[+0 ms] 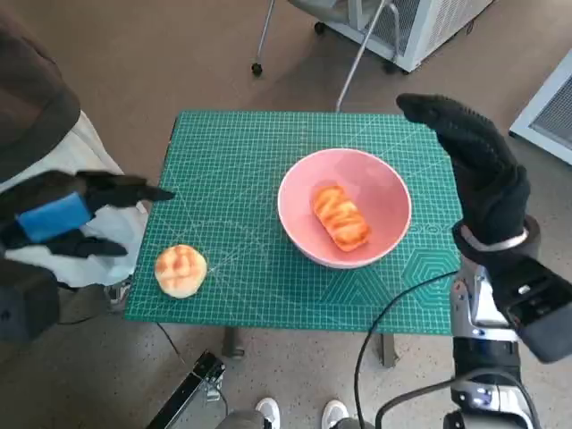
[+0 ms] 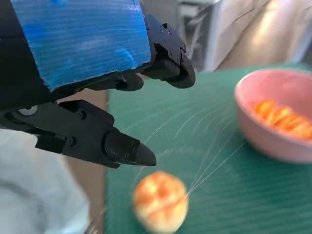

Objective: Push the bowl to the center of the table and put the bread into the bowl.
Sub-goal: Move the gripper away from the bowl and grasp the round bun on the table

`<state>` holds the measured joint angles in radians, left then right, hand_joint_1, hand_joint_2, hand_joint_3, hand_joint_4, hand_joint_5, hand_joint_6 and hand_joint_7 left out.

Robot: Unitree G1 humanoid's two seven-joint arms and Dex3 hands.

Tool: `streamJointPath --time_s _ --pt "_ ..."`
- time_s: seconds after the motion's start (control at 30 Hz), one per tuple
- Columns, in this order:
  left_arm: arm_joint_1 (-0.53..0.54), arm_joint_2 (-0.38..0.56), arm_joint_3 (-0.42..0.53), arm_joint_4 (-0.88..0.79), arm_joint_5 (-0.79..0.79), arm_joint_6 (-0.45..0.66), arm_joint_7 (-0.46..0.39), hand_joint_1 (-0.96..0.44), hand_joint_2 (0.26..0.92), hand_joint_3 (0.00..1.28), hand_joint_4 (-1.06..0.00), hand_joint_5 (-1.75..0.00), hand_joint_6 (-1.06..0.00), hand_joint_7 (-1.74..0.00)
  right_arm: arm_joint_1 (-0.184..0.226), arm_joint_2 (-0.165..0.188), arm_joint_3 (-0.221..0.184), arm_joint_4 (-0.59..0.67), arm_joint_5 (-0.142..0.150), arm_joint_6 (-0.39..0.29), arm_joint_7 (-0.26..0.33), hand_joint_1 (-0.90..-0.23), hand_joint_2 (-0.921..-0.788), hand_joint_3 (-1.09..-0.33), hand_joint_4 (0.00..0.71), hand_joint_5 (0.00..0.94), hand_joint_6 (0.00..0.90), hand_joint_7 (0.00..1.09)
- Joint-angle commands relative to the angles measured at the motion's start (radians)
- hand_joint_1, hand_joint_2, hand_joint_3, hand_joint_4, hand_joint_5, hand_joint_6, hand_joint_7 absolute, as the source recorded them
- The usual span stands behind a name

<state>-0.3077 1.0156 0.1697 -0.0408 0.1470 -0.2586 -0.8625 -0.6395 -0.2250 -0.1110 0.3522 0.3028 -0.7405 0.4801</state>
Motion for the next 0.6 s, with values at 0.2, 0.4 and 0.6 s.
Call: streamJointPath --time_s 0.2,0.4,0.6 --pt "0.059 -0.003 -0.034 0.009 0.051 -0.044 0.06 -0.12 0.826 0.0 -0.32 0.0 -0.43 -0.05 -0.014 0.015 0.005 0.035 0.031 0.019 0.043 -0.675 -0.921 -0.716 0.126 0.165 -0.001 0.71" --pt "0.044 -0.021 -0.111 0.049 0.077 -0.051 0.055 -0.1 0.825 0.0 -0.31 0.0 -0.42 -0.03 -0.012 0.018 0.006 0.021 0.047 0.035 0.059 -0.673 -0.921 -0.712 0.124 0.169 -0.001 0.71" --pt "-0.002 -0.055 -0.217 0.13 0.148 -0.088 0.07 -0.07 0.825 0.0 -0.3 0.0 -0.42 -0.02 -0.009 0.017 0.004 0.011 0.065 0.049 0.077 -0.67 -0.921 -0.711 0.121 0.174 -0.001 0.71"
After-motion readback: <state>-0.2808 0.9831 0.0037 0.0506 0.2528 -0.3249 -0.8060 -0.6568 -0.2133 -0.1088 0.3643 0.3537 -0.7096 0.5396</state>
